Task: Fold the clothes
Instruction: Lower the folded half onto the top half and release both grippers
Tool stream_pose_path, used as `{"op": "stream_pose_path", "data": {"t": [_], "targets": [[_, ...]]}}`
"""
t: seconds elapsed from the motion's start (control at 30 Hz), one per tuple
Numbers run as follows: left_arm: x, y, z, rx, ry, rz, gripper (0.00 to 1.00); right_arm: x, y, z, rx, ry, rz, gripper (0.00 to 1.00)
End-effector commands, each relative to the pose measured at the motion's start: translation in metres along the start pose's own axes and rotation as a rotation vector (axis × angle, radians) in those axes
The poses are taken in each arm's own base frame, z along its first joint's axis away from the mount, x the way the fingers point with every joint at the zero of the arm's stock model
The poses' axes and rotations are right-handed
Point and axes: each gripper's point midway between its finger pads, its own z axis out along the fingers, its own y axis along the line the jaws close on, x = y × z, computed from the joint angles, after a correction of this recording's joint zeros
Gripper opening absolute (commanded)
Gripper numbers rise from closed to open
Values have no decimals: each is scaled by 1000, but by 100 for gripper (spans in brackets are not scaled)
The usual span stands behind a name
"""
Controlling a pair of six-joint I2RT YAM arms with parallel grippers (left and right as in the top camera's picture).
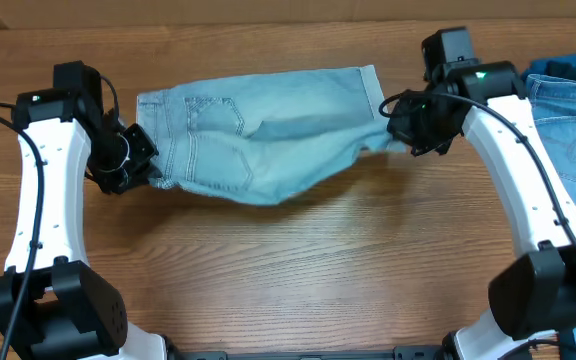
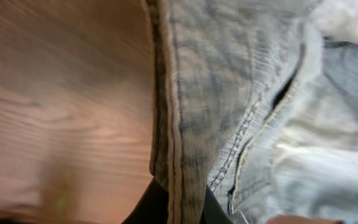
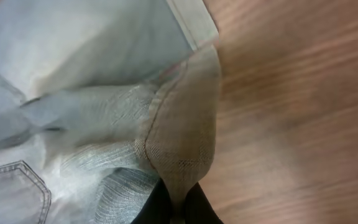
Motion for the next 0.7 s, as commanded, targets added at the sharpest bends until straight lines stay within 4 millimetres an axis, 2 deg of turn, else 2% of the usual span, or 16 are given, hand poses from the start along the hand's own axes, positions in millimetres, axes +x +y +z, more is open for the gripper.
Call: {"op": "stream_pose_path", "data": {"t": [0.0,0.13,0.33,0.47,0.67], "targets": [[12,-14,-14,85,40,-19,4,2,-2,-7,1,21,10,4],[22,-23,-16,140,87,-3,4,7,-5,-7,13,42,-4,4],[2,-28,-20,197,30,-93,4,9,-1,-3,-17,72,2,4],[-14,-47,-31,361,12,-113,4,-2,4,-4,-45,74,20,4],[-28,-49,-33,366,-47,-113,4,-14,10,-8,26,175,-8,4]]}}
